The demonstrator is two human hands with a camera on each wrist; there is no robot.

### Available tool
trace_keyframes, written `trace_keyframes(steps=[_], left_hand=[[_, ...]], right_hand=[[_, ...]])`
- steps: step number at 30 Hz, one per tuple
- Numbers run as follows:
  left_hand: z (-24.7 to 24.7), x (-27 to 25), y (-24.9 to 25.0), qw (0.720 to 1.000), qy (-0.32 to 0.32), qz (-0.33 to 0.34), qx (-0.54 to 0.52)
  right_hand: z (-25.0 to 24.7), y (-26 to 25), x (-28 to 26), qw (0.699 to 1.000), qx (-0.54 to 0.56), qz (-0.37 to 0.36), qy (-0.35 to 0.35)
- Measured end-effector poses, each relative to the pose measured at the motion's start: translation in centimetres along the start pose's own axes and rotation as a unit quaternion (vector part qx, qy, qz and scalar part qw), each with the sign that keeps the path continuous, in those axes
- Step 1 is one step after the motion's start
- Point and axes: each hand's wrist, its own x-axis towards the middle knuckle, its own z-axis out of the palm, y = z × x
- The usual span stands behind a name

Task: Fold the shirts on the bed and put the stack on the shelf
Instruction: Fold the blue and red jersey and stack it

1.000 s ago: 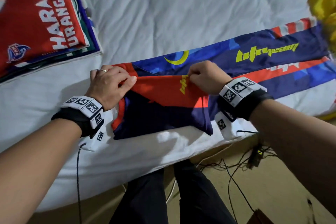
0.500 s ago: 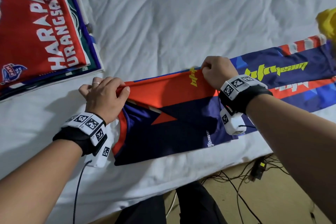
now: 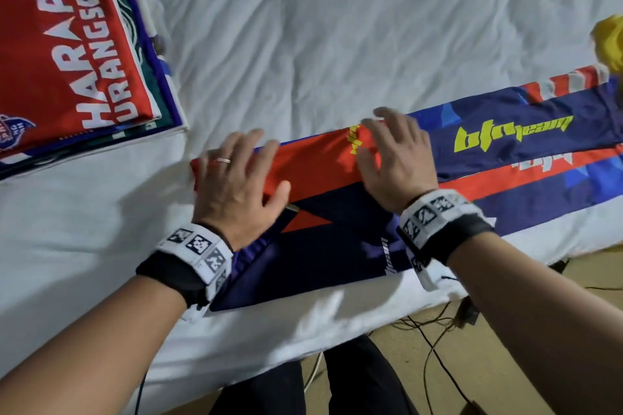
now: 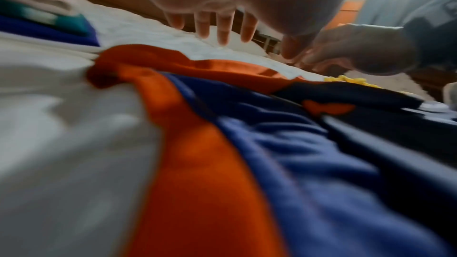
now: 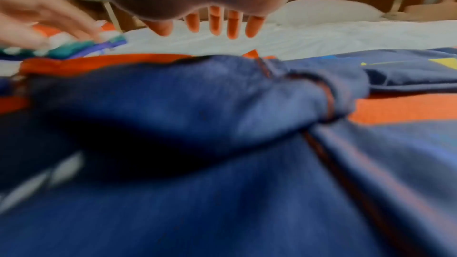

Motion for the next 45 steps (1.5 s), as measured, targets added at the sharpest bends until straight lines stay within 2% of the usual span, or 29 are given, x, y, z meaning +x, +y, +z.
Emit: trace_keyframes(steps=[2,5,10,13,15,16,19,21,24,26,29,32,39,42,45], left_hand=[[1.0,-0.3,1.5,0.996,-0.081,0.023,0.022],[2.5,-0.2,1.6,0.987,-0.156,-0.030,0.026],[3.4,-0.1,0.9,0.982,-0.180,-0.037,0.029],[3.3,0.0,1.0,0.982,-0.185,-0.042,0.021],[3.0,0.1,1.1,0.979,-0.197,-0.051,0.028],[2.9,0.2,1.2,0.977,-0.203,-0.056,0.032],[2.2,0.7,2.2,0.974,-0.207,-0.073,0.051],[1.5,1.2,3.8,0.972,-0.210,-0.091,0.060],[0.2,2.4,8.0,0.979,-0.181,-0.085,0.035],[-0.1,3.4,11.8,0.985,-0.169,-0.039,0.023],[0.5,5.2,18.4,0.982,-0.185,0.016,-0.013],[2.3,7.4,25.3,0.976,-0.201,0.041,-0.066],[8.3,11.1,40.9,0.966,-0.229,0.056,-0.107],[10.5,11.6,45.9,0.970,-0.222,0.065,-0.079],[11.4,12.8,49.9,0.974,-0.210,0.042,-0.080]], right_hand=[[0.6,-0.4,-2.3,0.995,-0.040,-0.050,-0.078],[1.7,1.0,-4.4,0.975,-0.106,-0.042,-0.189],[0.2,2.9,-4.1,0.972,-0.129,-0.006,-0.196],[-1.0,2.8,-5.3,0.971,-0.124,-0.082,-0.187],[-1.3,3.4,-6.7,0.956,-0.144,-0.117,-0.225],[-1.7,4.1,-7.1,0.954,-0.152,-0.099,-0.238],[-4.7,6.7,-7.0,0.965,-0.131,0.024,-0.226],[-7.6,8.8,-6.4,0.969,-0.121,0.059,-0.209],[-11.9,12.5,-5.5,0.970,-0.116,0.082,-0.196],[-13.9,15.5,-4.5,0.963,-0.114,0.116,-0.216],[-14.5,20.6,-2.4,0.953,-0.098,0.142,-0.251],[-14.2,24.9,0.2,0.950,-0.094,0.104,-0.278],[-14.0,34.4,6.0,0.942,-0.121,-0.016,-0.313],[-14.7,38.1,7.4,0.936,-0.148,-0.044,-0.315],[-14.8,40.3,8.3,0.936,-0.155,-0.069,-0.310]])
